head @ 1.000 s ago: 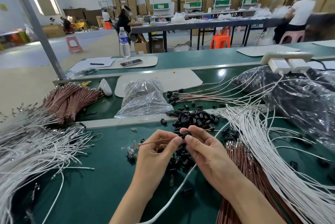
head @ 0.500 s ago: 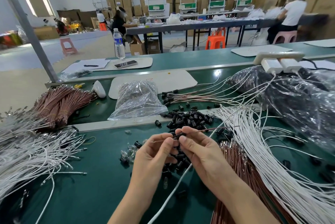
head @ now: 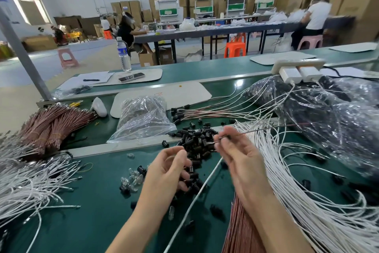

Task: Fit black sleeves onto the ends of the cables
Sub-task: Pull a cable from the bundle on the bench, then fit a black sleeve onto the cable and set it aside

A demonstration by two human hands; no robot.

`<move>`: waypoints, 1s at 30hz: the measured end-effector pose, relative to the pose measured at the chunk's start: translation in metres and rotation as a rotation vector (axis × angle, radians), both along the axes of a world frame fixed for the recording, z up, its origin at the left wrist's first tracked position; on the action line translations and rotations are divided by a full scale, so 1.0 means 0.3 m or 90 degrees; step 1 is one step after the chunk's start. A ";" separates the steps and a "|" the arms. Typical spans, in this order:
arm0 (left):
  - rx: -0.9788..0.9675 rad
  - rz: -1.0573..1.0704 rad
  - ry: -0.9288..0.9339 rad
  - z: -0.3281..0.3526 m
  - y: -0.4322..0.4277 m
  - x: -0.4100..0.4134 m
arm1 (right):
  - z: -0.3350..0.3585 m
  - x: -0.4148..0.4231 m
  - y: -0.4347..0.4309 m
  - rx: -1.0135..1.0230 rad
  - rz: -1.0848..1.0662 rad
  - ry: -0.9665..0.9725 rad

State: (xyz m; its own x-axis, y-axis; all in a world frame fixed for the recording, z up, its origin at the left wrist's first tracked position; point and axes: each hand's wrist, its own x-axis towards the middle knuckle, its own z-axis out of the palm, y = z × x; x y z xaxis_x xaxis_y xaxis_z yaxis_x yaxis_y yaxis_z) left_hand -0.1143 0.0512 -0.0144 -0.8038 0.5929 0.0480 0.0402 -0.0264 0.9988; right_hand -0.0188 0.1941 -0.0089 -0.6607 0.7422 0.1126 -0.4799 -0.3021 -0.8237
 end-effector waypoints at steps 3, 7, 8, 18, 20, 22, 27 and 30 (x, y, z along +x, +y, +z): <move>-0.155 -0.128 0.146 0.051 0.120 0.004 | -0.008 0.029 0.063 0.012 -0.234 -0.016; -0.365 -0.246 0.361 0.087 0.355 0.046 | -0.040 0.050 0.122 0.018 -0.453 -0.089; -0.419 -0.253 0.396 0.085 0.408 0.054 | -0.048 0.052 0.131 0.029 -0.485 -0.105; -0.561 -0.252 0.435 0.036 0.597 0.070 | -0.066 0.044 0.170 0.001 -0.545 -0.103; -0.540 -0.277 0.409 0.041 0.604 0.062 | -0.068 0.045 0.170 0.000 -0.541 -0.109; -0.486 -0.301 0.349 0.061 0.600 0.055 | -0.071 0.047 0.171 -0.004 -0.539 -0.107; -0.305 -0.271 0.224 0.179 0.555 0.031 | -0.065 0.061 0.172 0.041 -0.543 -0.109; -0.152 -0.182 0.149 0.306 0.493 -0.008 | -0.055 0.065 0.161 0.064 -0.530 -0.102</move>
